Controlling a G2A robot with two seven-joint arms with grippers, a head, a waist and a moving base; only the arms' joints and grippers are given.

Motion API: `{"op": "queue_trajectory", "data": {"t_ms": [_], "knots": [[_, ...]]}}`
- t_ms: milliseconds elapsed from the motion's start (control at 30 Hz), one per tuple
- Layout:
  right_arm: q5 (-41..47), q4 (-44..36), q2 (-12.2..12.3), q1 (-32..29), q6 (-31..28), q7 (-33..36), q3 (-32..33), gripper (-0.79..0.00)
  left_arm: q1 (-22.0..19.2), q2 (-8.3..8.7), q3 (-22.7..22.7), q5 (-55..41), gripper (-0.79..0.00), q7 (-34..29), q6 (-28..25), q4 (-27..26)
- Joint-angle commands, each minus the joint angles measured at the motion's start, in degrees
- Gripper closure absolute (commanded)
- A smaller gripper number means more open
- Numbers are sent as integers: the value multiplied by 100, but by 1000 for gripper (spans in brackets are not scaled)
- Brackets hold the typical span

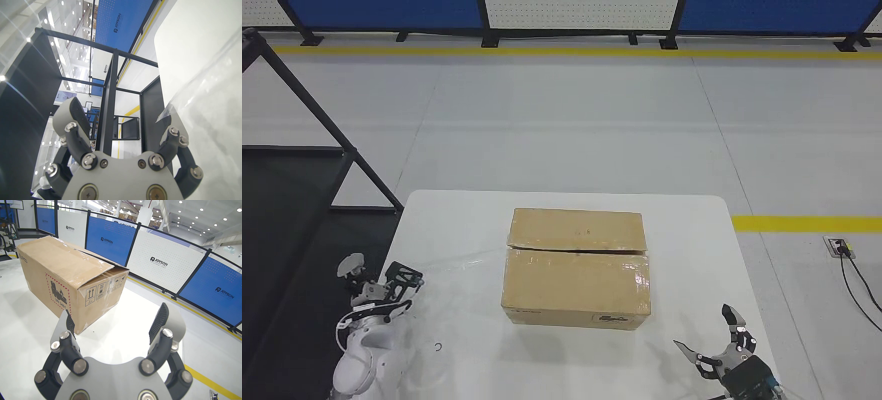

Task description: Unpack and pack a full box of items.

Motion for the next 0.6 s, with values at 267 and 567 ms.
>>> {"op": "queue_trajectory", "data": {"t_ms": [267, 567], "knots": [[0, 0, 0, 0, 0, 0, 0, -785, -86, -46, -167, -244, -785, -386, 184, 179], [0, 0, 0, 0, 0, 0, 0, -785, -164, -92, -234, -343, -785, -624, 321, 324]]}}
